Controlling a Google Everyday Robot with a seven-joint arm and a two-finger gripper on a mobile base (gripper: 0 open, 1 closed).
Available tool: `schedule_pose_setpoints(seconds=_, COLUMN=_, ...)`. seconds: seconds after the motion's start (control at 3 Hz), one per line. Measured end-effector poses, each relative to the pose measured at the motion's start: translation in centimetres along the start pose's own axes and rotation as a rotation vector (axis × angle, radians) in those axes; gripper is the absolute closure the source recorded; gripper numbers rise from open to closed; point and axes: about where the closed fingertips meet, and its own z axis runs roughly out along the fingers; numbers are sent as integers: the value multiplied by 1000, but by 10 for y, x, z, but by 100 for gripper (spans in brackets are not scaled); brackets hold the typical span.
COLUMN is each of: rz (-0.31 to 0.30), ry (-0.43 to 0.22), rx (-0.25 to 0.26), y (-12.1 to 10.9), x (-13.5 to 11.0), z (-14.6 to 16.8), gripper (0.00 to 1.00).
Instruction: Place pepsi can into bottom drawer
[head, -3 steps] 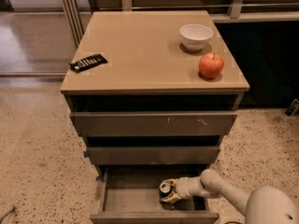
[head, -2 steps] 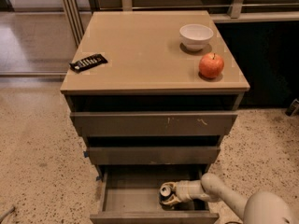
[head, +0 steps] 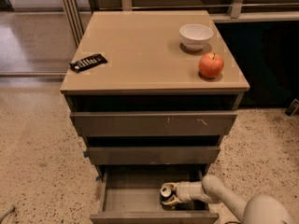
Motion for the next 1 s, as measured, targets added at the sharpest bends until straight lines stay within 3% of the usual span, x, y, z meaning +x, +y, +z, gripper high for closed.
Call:
schedule_pose_setpoints(seconds=0.33, rz=0, ry=-1, rx=-3, y=0, x=0, z=1, gripper=50)
schedule_pose_setpoints(seconds=1.0, rz=-2, ry=-4, rx=-23, y=-5, x=-4, z=9, gripper=3)
